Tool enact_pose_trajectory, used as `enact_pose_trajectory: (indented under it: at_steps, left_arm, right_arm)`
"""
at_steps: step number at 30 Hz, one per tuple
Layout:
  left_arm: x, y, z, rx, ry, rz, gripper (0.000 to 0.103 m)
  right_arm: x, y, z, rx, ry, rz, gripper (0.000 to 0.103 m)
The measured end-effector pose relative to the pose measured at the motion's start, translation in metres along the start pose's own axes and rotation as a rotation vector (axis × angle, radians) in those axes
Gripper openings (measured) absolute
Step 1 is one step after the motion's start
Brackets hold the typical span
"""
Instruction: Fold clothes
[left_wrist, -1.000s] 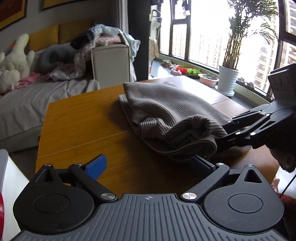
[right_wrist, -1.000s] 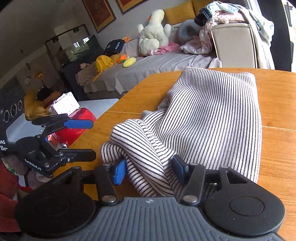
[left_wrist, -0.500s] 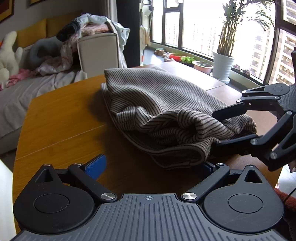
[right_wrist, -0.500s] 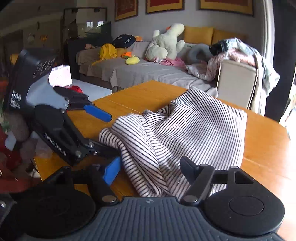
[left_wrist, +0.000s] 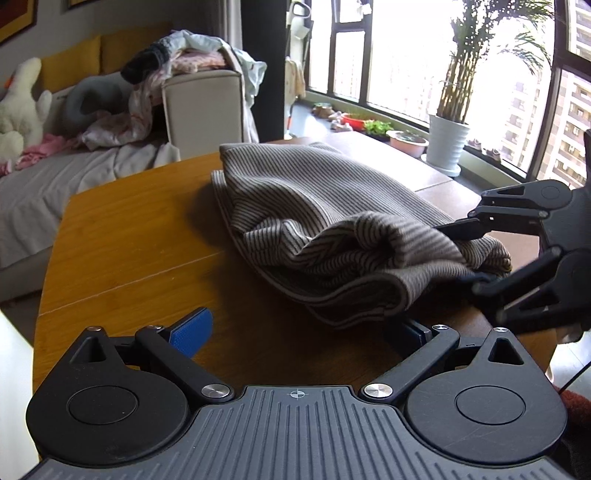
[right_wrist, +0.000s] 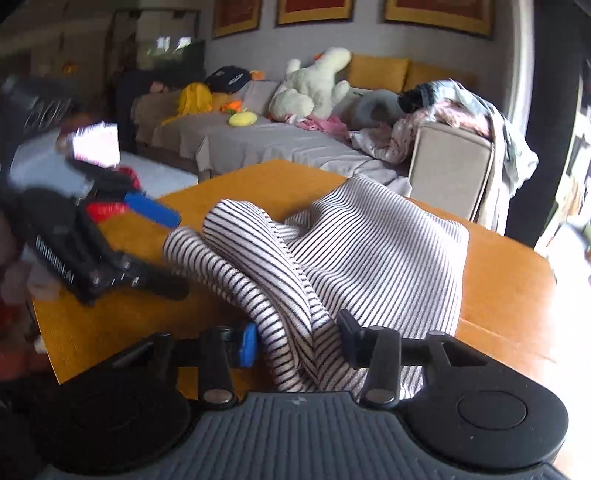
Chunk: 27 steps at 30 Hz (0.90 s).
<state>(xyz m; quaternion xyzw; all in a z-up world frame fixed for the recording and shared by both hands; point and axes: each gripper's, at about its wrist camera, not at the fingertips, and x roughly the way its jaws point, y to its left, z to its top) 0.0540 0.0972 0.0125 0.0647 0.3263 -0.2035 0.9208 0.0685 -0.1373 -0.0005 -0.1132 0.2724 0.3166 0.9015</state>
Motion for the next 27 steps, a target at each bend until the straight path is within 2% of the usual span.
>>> enact_pose_trajectory:
  at_steps: [1, 3, 6, 12, 14, 16, 20, 22, 23, 26, 27]
  left_arm:
    - [-0.004, 0.0, 0.0, 0.008, -0.011, -0.005, 0.101]
    - [-0.01, -0.003, 0.001, 0.041, -0.032, -0.024, 0.102]
    - [-0.01, -0.016, 0.003, 0.1, -0.046, -0.034, 0.102]
    - [0.018, -0.041, 0.015, 0.218, -0.076, 0.048, 0.103]
    - [0.023, -0.041, 0.02, 0.221, -0.088, 0.034, 0.103]
    - [0.027, -0.039, 0.026, 0.205, -0.091, 0.005, 0.103]
    - [0.03, -0.032, 0.032, 0.132, -0.085, -0.027, 0.103]
    - [0.03, -0.029, 0.034, 0.103, -0.081, -0.039, 0.103]
    - [0.031, -0.027, 0.033, 0.098, -0.078, -0.04, 0.103]
    - [0.029, -0.024, 0.03, 0.097, -0.069, -0.034, 0.103]
    - [0.028, -0.023, 0.028, 0.098, -0.066, -0.03, 0.102]
  right_arm:
    - [-0.003, -0.009, 0.005, 0.051, -0.009, 0.012, 0.04]
    - [-0.007, -0.017, 0.013, 0.063, -0.028, 0.004, 0.039]
    - [-0.006, -0.012, 0.013, 0.021, -0.015, 0.013, 0.038]
    - [-0.003, -0.004, 0.011, -0.059, 0.018, 0.033, 0.037]
    - [-0.006, -0.004, 0.004, -0.08, 0.023, 0.027, 0.037]
    - [-0.01, 0.001, -0.002, -0.141, 0.001, -0.014, 0.041]
    - [-0.008, 0.018, -0.014, -0.288, -0.032, -0.095, 0.066]
    - [0.0, 0.023, -0.018, -0.308, -0.035, -0.112, 0.066]
    - [0.004, 0.025, -0.02, -0.318, -0.036, -0.121, 0.066]
    - [0.012, 0.024, -0.015, -0.286, -0.043, -0.14, 0.036]
    - [0.01, 0.02, -0.01, -0.252, -0.046, -0.123, 0.035]
